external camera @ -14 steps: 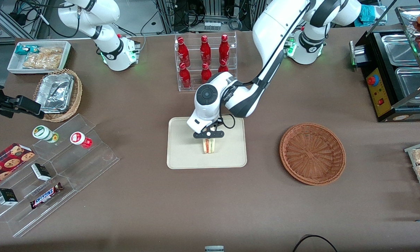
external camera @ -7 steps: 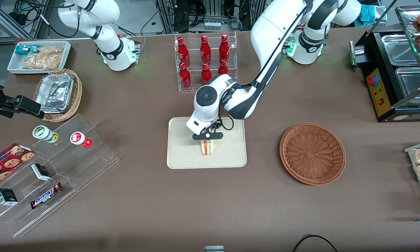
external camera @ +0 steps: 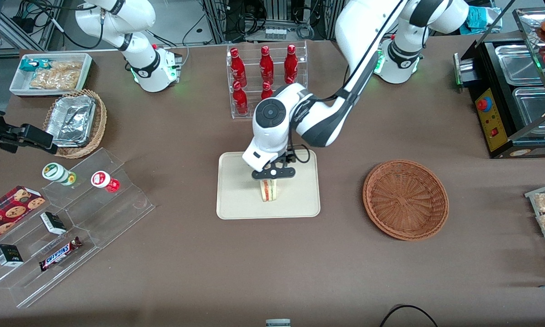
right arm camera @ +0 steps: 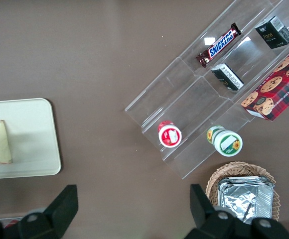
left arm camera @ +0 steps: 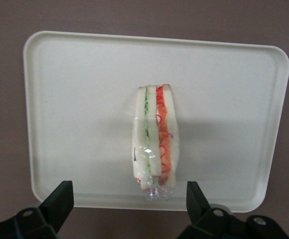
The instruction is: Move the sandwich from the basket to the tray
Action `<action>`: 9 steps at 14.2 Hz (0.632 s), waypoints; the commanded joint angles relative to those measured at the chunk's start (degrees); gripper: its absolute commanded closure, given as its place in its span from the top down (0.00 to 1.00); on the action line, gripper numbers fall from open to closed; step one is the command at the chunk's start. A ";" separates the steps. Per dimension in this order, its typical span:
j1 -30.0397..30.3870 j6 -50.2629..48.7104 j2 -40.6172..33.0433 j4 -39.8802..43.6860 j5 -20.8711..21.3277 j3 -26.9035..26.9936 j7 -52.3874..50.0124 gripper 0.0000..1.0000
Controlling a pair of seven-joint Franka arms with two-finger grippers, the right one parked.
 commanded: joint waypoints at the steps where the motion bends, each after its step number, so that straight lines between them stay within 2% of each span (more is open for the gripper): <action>1: 0.19 -2.88 -3.13 -1.67 0.82 2.29 -3.03 1.00; 3: 1.59 -5.51 -6.81 -5.34 0.73 3.96 -2.08 1.00; 9: 10.99 -5.52 -16.65 -17.48 0.20 3.88 9.68 1.00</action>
